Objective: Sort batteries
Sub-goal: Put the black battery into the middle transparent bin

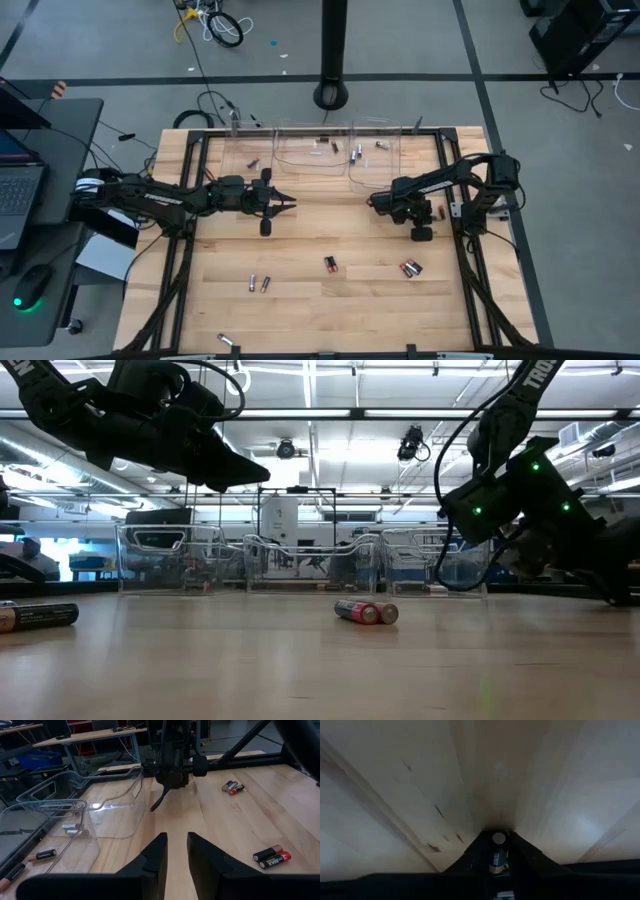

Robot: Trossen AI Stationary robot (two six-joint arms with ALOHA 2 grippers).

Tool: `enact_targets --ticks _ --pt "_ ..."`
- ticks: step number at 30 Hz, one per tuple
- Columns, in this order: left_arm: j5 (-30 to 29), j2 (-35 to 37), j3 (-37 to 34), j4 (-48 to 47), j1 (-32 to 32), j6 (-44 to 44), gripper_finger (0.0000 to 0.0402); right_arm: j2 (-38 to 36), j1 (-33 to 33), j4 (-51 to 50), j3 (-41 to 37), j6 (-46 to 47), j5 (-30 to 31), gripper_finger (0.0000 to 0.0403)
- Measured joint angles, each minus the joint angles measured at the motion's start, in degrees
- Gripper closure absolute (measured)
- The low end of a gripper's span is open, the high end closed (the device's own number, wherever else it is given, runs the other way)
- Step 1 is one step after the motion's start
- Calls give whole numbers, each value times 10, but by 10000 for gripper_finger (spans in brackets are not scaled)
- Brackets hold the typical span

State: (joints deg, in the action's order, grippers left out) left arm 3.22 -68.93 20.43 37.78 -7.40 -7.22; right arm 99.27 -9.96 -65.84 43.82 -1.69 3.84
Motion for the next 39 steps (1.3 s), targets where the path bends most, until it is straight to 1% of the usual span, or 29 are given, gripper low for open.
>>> enact_targets --ticks 5,14,21,28,30,33,36,39 --pt "0 0 0 0 0 0 321 2 15 -9 7 -5 -7 349" --pt "0 0 0 0 0 0 321 -5 65 -26 53 7 -62 349" --pt "0 0 0 2 0 0 321 -6 120 -35 121 21 -99 349" --pt "-7 0 0 1 0 -1 321 -6 159 -33 216 21 -101 349" --pt "-11 0 0 1 0 -4 321 -6 162 -24 247 15 -97 349" --pt "-21 0 0 0 0 -20 321 -6 161 13 285 4 -67 349" --pt "-29 0 0 0 0 -29 325 -7 146 67 314 -20 -46 349" --pt "-12 0 0 6 -1 -26 340 -7 124 143 333 -44 -40 349"
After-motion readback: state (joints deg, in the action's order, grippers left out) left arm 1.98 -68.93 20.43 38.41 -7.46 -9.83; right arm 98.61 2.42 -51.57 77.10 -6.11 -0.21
